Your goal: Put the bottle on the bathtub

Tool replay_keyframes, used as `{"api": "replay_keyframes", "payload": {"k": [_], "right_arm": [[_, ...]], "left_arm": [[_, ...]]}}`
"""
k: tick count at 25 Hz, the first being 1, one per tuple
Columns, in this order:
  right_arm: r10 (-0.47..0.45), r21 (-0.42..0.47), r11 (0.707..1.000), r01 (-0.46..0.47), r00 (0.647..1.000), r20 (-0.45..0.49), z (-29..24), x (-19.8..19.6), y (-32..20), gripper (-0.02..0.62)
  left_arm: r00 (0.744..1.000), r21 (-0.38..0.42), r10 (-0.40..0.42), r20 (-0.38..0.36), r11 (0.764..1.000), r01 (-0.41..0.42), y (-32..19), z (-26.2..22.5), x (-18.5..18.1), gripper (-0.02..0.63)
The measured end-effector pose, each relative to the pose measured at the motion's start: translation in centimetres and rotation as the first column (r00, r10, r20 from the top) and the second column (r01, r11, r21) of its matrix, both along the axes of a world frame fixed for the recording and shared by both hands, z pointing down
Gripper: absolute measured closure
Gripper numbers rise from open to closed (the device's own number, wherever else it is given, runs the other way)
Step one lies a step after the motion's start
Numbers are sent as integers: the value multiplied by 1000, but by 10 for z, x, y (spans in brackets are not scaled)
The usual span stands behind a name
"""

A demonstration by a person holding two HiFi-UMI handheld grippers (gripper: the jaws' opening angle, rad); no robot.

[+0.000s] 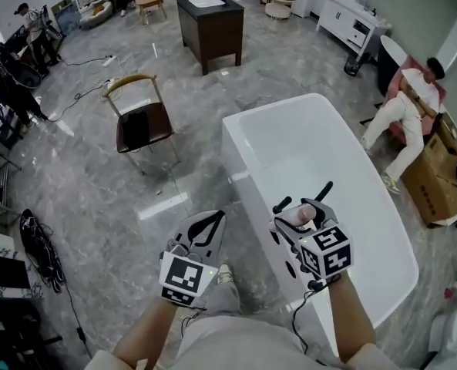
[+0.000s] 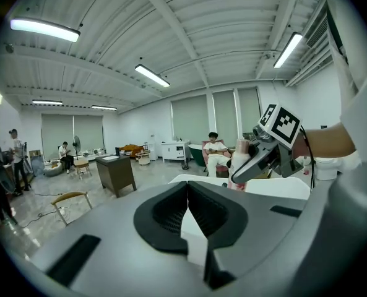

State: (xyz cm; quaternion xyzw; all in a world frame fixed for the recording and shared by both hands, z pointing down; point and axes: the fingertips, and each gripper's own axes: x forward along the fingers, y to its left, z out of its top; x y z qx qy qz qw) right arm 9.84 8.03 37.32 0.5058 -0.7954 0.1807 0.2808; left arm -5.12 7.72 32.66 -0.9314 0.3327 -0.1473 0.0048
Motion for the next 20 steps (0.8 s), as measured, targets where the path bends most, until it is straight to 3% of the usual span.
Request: {"api": "replay_keyframes", "payload": {"k": [10,16,20], "right_arm": [[85,44,996,-84,996,-32,38,11,-117,239],[117,42,992,-117,993,-4,69,36,-157,239],[149,3,989,-149,988,30,106,53,-178,239]], "left_arm": [[999,-40,21,34,999,-19,-109,31,31,586],[988,-94,39,150,995,-25,-135,84,59,586],[991,-95,0,137,995,13,-154,108,71,586]]}}
